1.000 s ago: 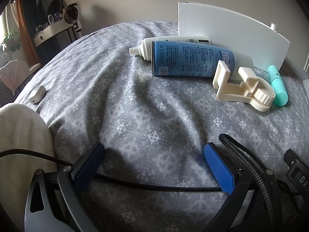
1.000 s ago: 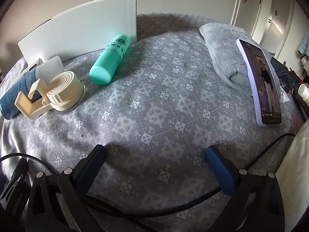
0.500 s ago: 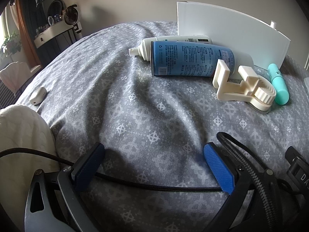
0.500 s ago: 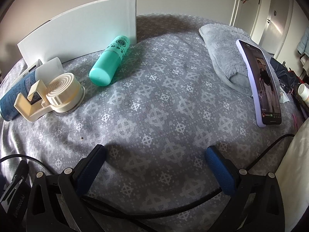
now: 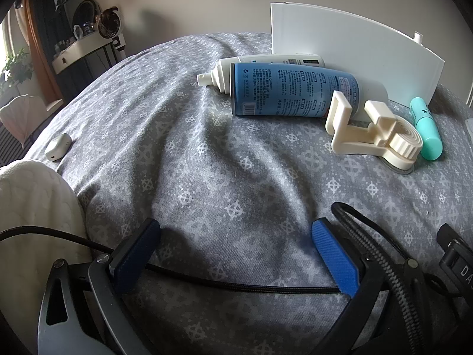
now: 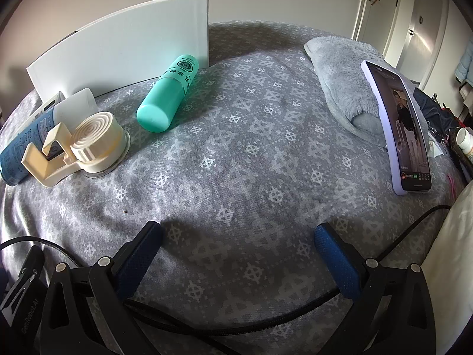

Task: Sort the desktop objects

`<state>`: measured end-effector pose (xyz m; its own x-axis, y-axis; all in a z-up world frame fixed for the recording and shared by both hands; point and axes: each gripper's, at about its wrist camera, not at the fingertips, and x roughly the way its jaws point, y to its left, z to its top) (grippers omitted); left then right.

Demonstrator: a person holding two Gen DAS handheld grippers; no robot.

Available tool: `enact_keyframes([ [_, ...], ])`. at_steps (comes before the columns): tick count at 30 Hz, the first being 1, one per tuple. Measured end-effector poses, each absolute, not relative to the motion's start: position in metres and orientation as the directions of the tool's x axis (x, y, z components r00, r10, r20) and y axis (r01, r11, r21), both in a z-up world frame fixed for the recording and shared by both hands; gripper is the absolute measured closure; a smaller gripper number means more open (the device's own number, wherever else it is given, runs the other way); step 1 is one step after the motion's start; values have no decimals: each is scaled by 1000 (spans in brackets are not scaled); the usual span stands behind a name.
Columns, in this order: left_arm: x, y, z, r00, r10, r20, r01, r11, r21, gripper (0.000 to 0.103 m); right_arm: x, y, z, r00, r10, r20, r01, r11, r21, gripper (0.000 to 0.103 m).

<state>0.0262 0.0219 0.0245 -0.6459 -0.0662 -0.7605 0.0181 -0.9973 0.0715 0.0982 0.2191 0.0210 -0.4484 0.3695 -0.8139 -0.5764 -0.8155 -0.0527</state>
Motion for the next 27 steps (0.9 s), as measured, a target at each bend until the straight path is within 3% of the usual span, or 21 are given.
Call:
enact_keyframes([
  [10, 26, 22, 24, -646, -66, -761, 18, -997, 72, 0, 96, 220, 22, -439, 347, -829, -568, -822, -43, 0],
  [14, 26, 22, 24, -646, -66, -760, 18, -997, 72, 0, 93, 230, 28, -414, 269, -870, -551, -834, 5, 0],
  [18, 26, 22, 24, -646, -66, -761, 18, -997, 72, 0, 89, 245, 65, -481, 333, -811, -596, -802, 24, 0],
  [21, 26, 21, 24, -646, -65, -761, 18, -997, 70, 0, 62, 256, 96, -526, 351, -774, -591, -806, 36, 0],
  [27, 27, 22, 24, -646, -64, -761, 17, -997, 70, 0, -12, 268, 108, -509, 303, -805, -581, -812, 62, 0],
])
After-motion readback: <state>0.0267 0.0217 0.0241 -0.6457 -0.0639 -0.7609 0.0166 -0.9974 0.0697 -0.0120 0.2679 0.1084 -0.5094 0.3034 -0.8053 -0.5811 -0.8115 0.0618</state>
